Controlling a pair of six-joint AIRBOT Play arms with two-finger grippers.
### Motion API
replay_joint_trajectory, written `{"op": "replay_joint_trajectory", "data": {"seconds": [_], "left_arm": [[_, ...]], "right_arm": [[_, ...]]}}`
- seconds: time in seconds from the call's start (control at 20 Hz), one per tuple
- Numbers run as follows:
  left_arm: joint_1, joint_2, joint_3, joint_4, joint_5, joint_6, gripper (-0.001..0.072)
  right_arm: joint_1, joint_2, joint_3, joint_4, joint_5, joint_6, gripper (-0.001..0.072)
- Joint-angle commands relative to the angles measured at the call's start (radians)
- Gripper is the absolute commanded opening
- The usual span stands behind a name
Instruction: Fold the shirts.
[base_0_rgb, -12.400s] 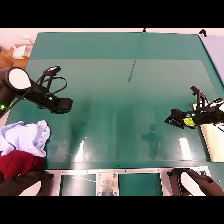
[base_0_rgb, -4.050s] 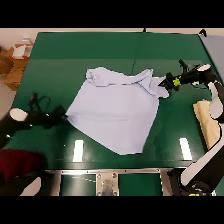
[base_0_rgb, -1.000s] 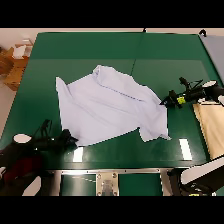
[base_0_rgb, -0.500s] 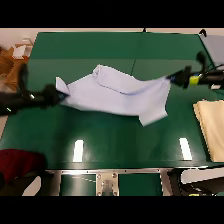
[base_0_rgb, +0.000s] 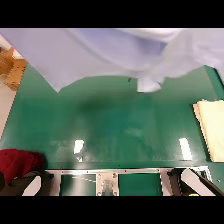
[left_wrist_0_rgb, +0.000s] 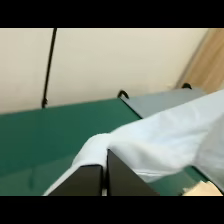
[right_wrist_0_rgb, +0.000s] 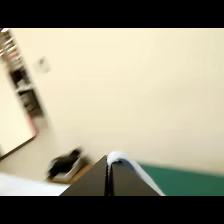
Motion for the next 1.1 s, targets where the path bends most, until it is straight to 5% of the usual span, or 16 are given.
{"op": "replay_joint_trajectory", "data": {"seconds": [0.0,0.35,0.5,0.75,1.05], "left_arm": [[0.003,-0.001,0.195,0.171,-0.006,-0.008,0.002],[0.003,-0.107,-0.016,0.153,-0.188,-0.022,0.0021],[-0.001,-0.245,-0.186,0.016,-0.19,0.067,0.0021],[-0.052,-0.612,-0.308,-0.002,-0.137,0.111,0.0021],[-0.059,-0.96,-0.251,-0.218,0.11,0.191,0.0025]], "right_arm": [[-0.114,0.151,0.058,-0.047,-0.132,0.045,0.0016],[-0.128,0.111,-0.068,-0.186,-0.098,0.086,0.0016],[-0.042,0.047,-0.277,-0.189,-0.101,0.018,0.0016],[0.13,-0.248,-0.558,-0.29,-0.249,-0.055,0.0016],[0.164,-0.749,-0.432,-0.219,-0.303,-0.056,0.0018]]}}
